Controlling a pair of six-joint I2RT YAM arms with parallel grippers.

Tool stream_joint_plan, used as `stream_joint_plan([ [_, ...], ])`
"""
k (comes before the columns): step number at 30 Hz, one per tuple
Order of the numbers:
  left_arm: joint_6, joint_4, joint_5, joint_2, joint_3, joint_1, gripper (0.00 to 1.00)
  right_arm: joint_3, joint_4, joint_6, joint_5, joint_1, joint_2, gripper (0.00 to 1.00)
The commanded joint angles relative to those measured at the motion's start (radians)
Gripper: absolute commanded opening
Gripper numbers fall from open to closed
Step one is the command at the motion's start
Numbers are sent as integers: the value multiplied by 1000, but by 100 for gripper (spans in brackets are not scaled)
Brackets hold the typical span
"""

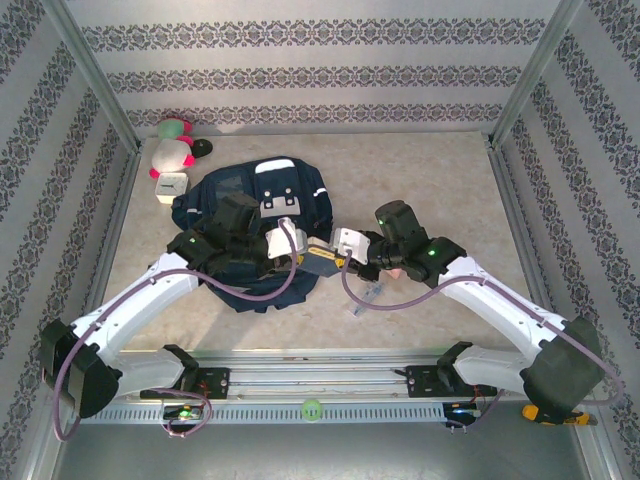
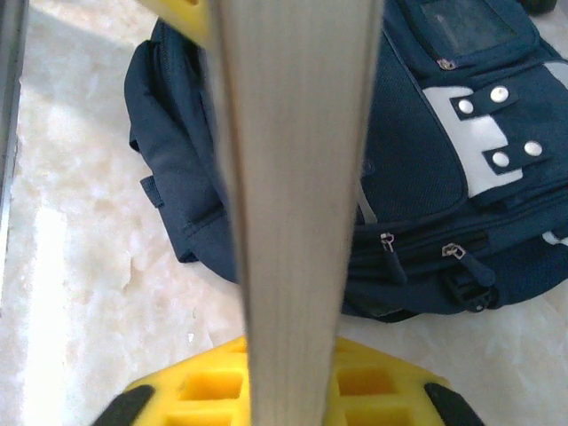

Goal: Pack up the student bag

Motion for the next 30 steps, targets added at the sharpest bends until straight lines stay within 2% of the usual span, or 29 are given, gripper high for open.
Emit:
stream_joint_plan([
  [1,-61,135,51,-59,-66,10,0,-16,101,92,-101,-87,-37,39],
  [3,-105,189,105,-90,-99,42,0,-78,186,195,-309,-209,-77,55],
  [6,-208,298,213,-126,-138,85,0,-205,442,434,-532,-345,-138,62],
  [8,-299,410,265,-151,-178,103,0,-276,608,549,-599,-387,-172,64],
  [11,-412,545,307,-177,-220,119,0,-314,692,613,-623,-397,-194,66],
  [12,-454,592,331,-182,-230,122,0,-341,760,679,-650,-404,-206,67],
  [18,-561,749,363,-164,-244,125,0,-375,1033,912,-761,-400,-150,67],
  [20,-600,802,366,-148,-246,125,0,-373,1065,928,-776,-398,-140,62],
  [21,-619,829,371,-137,-246,126,0,-374,1087,941,-780,-397,-138,55],
  [24,-663,899,373,-111,-257,126,1,-366,1132,982,-792,-394,-126,26],
  [26,-687,931,366,-100,-263,127,3,-360,1161,992,-804,-394,-117,0],
  [28,-691,916,348,-98,-264,132,10,-359,1164,1007,-789,-412,-113,0],
  [29,-671,866,332,-104,-259,141,19,-361,1164,1022,-774,-429,-113,0],
  [30,-627,787,314,-117,-252,155,32,-369,1163,1040,-746,-452,-114,0],
])
